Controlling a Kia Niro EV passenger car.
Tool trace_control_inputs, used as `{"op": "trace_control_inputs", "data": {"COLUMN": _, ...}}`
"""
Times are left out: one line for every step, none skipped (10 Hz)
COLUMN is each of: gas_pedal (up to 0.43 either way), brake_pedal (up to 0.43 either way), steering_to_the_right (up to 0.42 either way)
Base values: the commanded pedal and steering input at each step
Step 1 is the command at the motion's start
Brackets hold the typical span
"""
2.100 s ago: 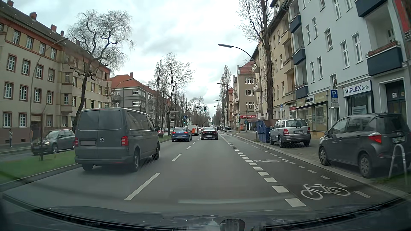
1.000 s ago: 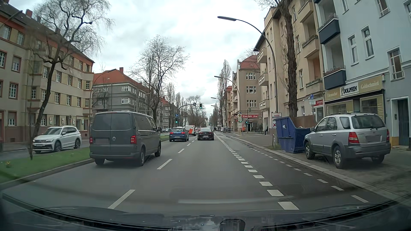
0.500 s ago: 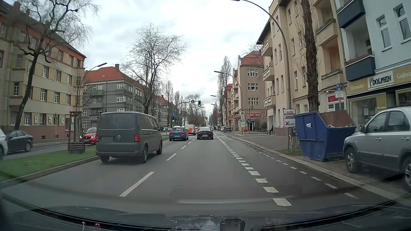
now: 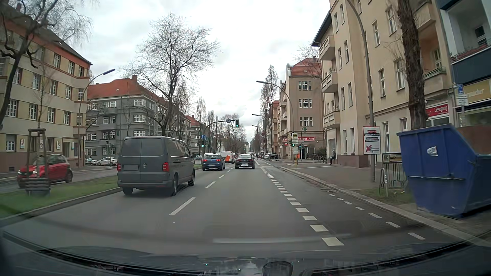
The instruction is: Follow the waypoints while adhering to traffic rules and regulations
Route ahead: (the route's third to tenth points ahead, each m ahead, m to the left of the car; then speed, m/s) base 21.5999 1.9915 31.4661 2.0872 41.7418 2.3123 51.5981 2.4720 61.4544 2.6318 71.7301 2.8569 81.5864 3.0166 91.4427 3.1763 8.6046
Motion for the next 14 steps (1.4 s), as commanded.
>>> {"op": "trace_control_inputs", "data": {"gas_pedal": 0.248, "brake_pedal": 0.012, "steering_to_the_right": -0.003}}
{"op": "trace_control_inputs", "data": {"gas_pedal": 0.228, "brake_pedal": 0.018, "steering_to_the_right": -0.003}}
{"op": "trace_control_inputs", "data": {"gas_pedal": 0.228, "brake_pedal": 0.018, "steering_to_the_right": -0.005}}
{"op": "trace_control_inputs", "data": {"gas_pedal": 0.220, "brake_pedal": 0.018, "steering_to_the_right": -0.009}}
{"op": "trace_control_inputs", "data": {"gas_pedal": 0.209, "brake_pedal": 0.012, "steering_to_the_right": -0.008}}
{"op": "trace_control_inputs", "data": {"gas_pedal": 0.197, "brake_pedal": 0.012, "steering_to_the_right": -0.008}}
{"op": "trace_control_inputs", "data": {"gas_pedal": 0.138, "brake_pedal": 0.018, "steering_to_the_right": -0.006}}
{"op": "trace_control_inputs", "data": {"gas_pedal": 0.067, "brake_pedal": 0.012, "steering_to_the_right": -0.005}}
{"op": "trace_control_inputs", "data": {"gas_pedal": 0.000, "brake_pedal": 0.012, "steering_to_the_right": -0.005}}
{"op": "trace_control_inputs", "data": {"gas_pedal": 0.000, "brake_pedal": 0.012, "steering_to_the_right": -0.004}}
{"op": "trace_control_inputs", "data": {"gas_pedal": 0.000, "brake_pedal": 0.012, "steering_to_the_right": -0.004}}
{"op": "trace_control_inputs", "data": {"gas_pedal": 0.000, "brake_pedal": 0.012, "steering_to_the_right": -0.003}}
{"op": "trace_control_inputs", "data": {"gas_pedal": 0.000, "brake_pedal": 0.012, "steering_to_the_right": -0.002}}
{"op": "trace_control_inputs", "data": {"gas_pedal": 0.000, "brake_pedal": 0.012, "steering_to_the_right": -0.002}}
